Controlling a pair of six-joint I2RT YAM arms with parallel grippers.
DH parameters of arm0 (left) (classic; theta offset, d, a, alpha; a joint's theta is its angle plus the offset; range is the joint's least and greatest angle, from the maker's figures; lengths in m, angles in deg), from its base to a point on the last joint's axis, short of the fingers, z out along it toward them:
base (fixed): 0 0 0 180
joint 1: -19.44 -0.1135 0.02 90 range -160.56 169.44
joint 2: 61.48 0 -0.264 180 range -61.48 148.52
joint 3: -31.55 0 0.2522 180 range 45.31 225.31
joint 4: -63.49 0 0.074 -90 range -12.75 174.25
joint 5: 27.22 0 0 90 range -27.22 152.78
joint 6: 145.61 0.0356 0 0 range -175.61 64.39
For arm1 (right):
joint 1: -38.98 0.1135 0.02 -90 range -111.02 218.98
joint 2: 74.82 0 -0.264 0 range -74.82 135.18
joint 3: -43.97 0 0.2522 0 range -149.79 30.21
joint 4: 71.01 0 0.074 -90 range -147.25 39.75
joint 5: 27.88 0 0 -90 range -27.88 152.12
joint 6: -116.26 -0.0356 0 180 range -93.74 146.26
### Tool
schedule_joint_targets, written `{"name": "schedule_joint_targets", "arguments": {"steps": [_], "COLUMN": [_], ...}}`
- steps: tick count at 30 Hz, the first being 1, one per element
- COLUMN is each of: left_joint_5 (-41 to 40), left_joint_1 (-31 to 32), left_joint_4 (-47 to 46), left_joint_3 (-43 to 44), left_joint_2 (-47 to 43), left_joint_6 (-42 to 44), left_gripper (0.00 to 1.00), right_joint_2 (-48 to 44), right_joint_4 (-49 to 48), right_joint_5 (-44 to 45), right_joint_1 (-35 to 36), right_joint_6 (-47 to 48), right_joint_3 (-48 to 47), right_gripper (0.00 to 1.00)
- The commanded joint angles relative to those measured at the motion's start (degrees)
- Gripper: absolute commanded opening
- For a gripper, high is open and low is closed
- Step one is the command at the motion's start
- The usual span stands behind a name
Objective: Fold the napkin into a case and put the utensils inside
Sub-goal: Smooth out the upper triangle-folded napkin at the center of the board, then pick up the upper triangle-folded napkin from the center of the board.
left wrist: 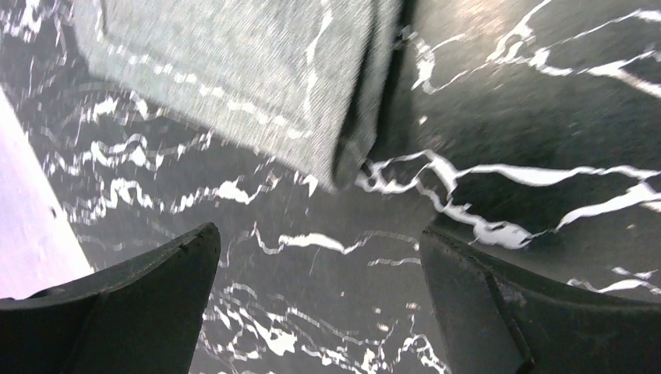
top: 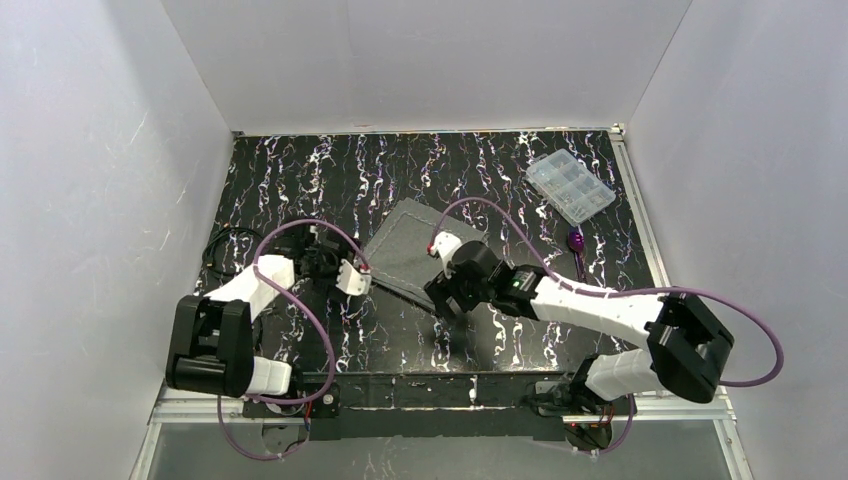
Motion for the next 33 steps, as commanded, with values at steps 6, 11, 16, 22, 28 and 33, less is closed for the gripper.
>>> {"name": "schedule_joint_targets", "arguments": {"steps": [6,11,16,22,28,33], "left_joint_5": [7.4,12.4,13.1,14.3,14.3,12.4], "left_joint_1": [-5.1,-5.0,-4.9,-3.2,0.0,2.7], "left_joint_4": [-0.6,0.7,-1.0,-1.0,-0.1,3.7], "left_joint_3": [4.3,1.3,-2.2,-3.8,-4.7,-3.4], "left_joint_2": [-2.1,-3.8,-3.6,-3.6,-2.0,-0.1], "left_joint_6": [-7.5,5.4,12.4,14.0,16.0,16.6], "left_gripper": [0.98,0.98,0.99,0.98,0.98,0.99], "right_joint_2": [3.7,8.2,10.8,13.1,14.5,14.6], "right_joint_4": [-5.9,-5.5,-7.9,-8.6,-8.0,-7.7], "right_joint_5": [11.3,12.4,12.3,11.2,9.3,7.6], "right_joint_1": [9.8,11.1,11.2,11.1,10.1,9.1], "right_joint_6": [11.9,14.3,13.3,12.5,11.9,11.3], "right_joint_3": [-2.6,-3.7,-3.3,-3.4,-4.3,-4.1], "right_gripper": [0.99,0.99,0.96,0.84,0.72,0.67]}}
